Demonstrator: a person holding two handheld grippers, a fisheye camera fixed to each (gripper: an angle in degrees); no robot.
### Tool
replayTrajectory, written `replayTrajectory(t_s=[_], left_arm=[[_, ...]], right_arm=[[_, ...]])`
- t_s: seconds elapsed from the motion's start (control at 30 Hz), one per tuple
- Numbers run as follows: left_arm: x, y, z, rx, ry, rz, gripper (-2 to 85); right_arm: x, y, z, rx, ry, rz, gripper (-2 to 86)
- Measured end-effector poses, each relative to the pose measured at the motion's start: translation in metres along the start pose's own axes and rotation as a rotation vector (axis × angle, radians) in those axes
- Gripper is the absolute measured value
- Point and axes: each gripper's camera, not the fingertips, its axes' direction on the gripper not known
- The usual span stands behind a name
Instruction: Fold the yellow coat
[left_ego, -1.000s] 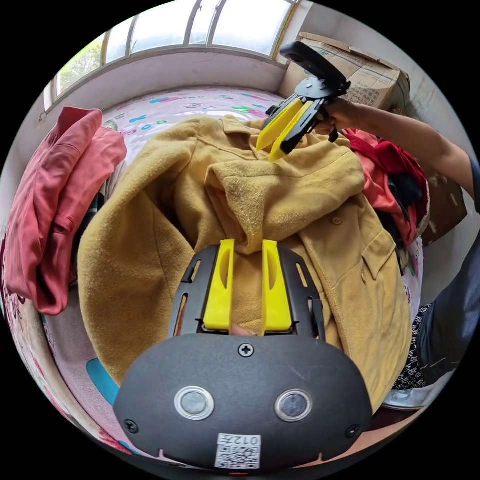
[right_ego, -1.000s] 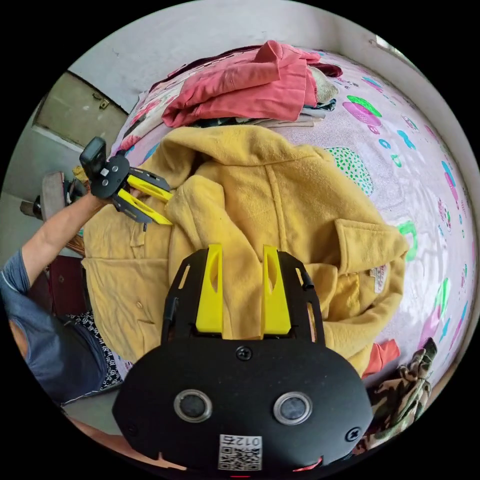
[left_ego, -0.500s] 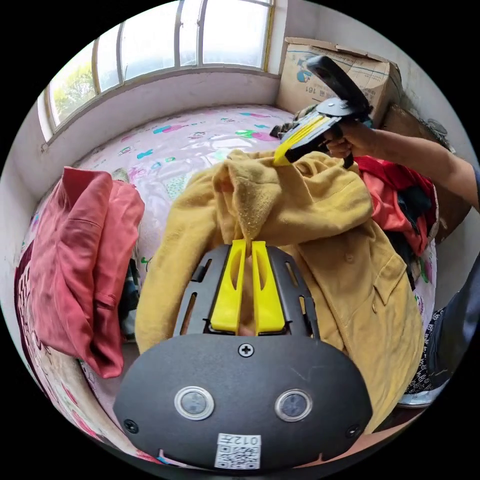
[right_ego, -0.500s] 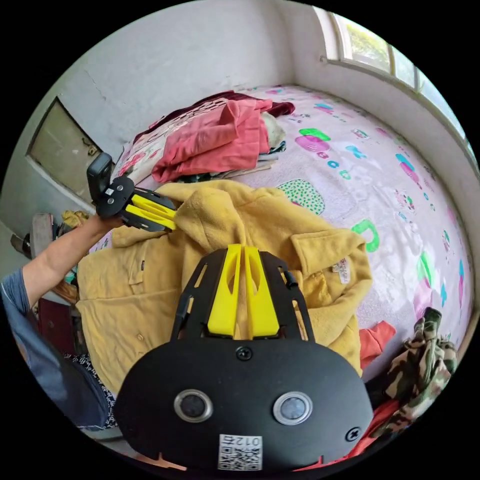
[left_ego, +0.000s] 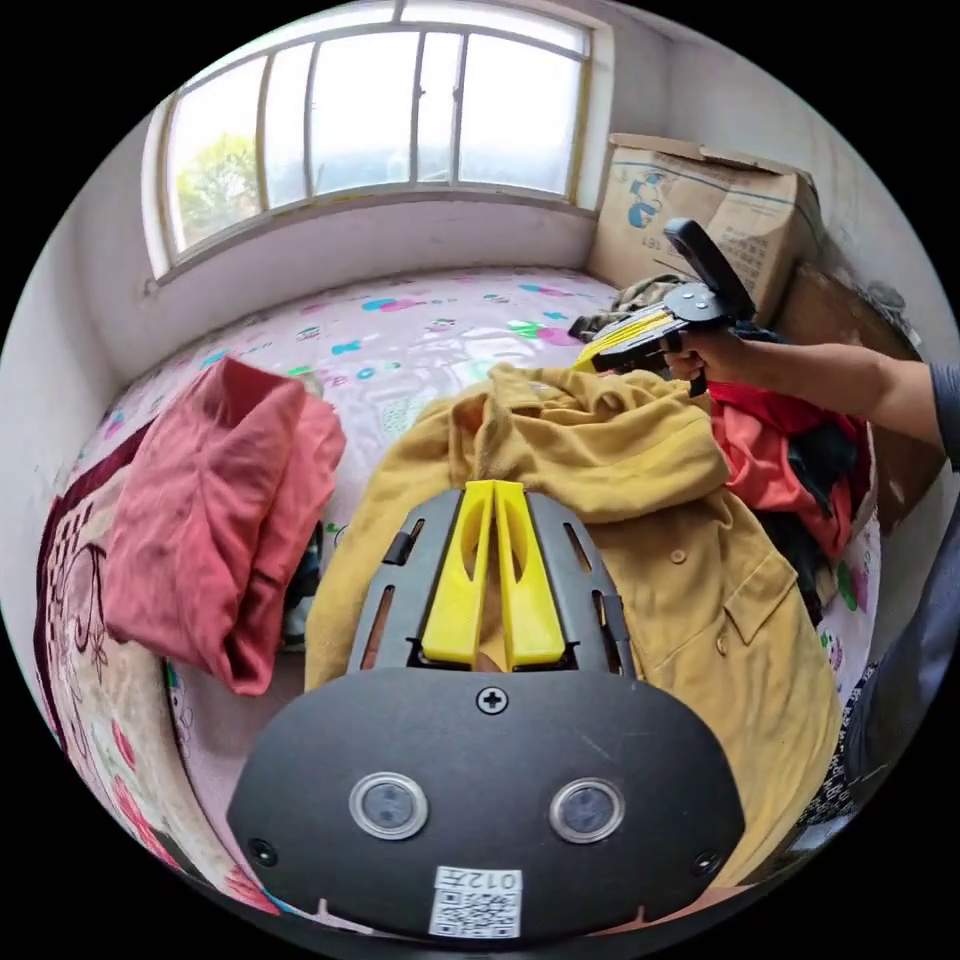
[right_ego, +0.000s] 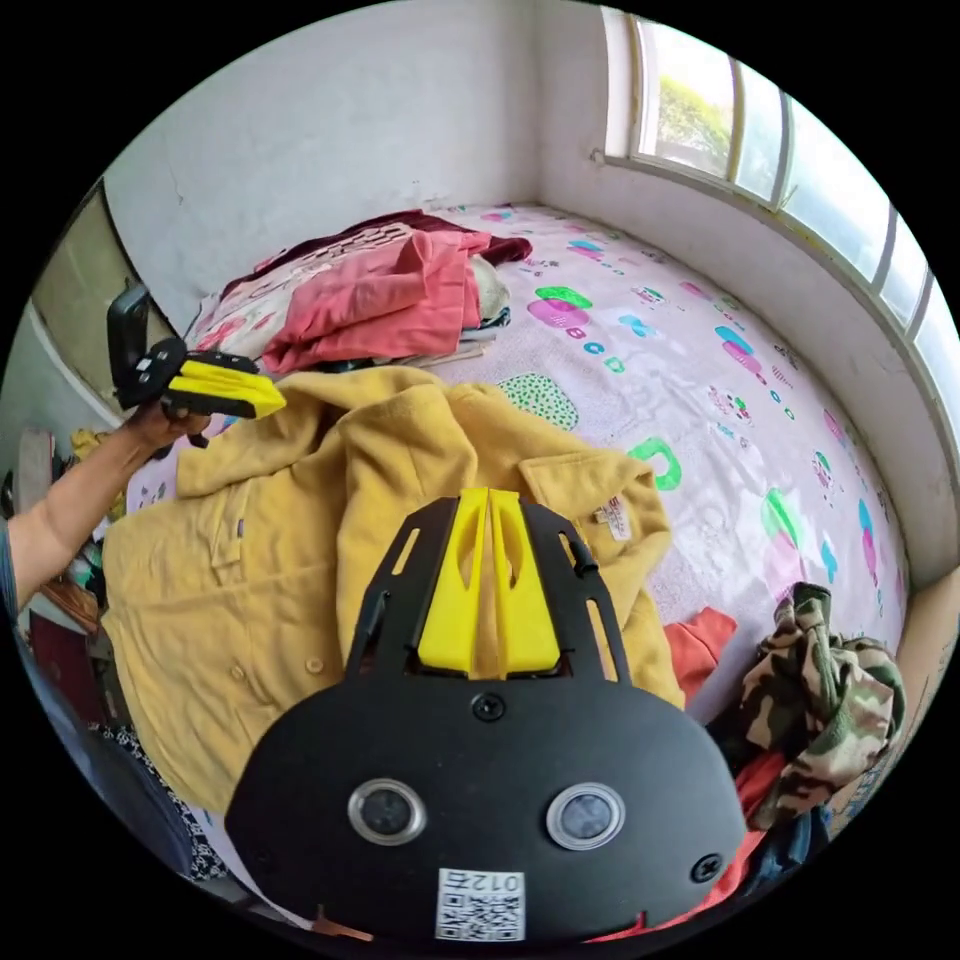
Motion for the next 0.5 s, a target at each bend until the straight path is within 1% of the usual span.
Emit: replayTrajectory(t_s=[0.07, 0.1, 0.13, 0.2, 0.23, 0.27, 0.3, 0.33, 0.4, 0.43, 0.5], left_arm=[[0.020, -0.028, 0.027, -0.066, -0.010, 0.085, 1.4], [0.027, -0.044, 0.047, -0.099, -0.062, 0.097, 1.0], [0.027, -0.050, 0.057, -0.111, -0.082, 0.089, 0.9], [0.013, -0.066, 0.098, -0.187, -0.112, 0.001, 0.5], [0.007, -0.066, 0.107, -0.206, -0.115, -0.026, 0.4], [-0.006, -0.065, 0.127, -0.264, -0.130, -0.090, 0.3], [-0.020, -0.061, 0.146, -0.328, -0.087, -0.148, 0.2], [-0.026, -0.058, 0.153, -0.345, -0.062, -0.178, 0.2], [-0.047, -0.043, 0.176, -0.400, 0.002, -0.308, 0.1], [-0.050, -0.040, 0.180, -0.403, 0.018, -0.337, 0.1], [-0.055, -0.033, 0.178, -0.344, 0.038, -0.363, 0.0]], right_arm=[[-0.023, 0.028, -0.001, -0.080, 0.075, -0.071, 1.3], [-0.037, 0.048, 0.002, -0.125, 0.139, -0.116, 0.9], [-0.043, 0.057, 0.004, -0.148, 0.162, -0.131, 0.8], [-0.054, 0.089, 0.023, -0.263, 0.178, -0.150, 0.4], [-0.055, 0.096, 0.029, -0.283, 0.188, -0.148, 0.3], [-0.053, 0.106, 0.037, -0.294, 0.203, -0.124, 0.2], [-0.049, 0.110, 0.042, -0.279, 0.198, -0.090, 0.1], [-0.045, 0.110, 0.046, -0.279, 0.188, -0.062, 0.1], [-0.027, 0.106, 0.059, -0.303, 0.112, 0.034, 0.0], [-0.024, 0.104, 0.060, -0.307, 0.100, 0.043, 0.0], [-0.018, 0.097, 0.048, -0.298, 0.058, 0.053, 0.0]])
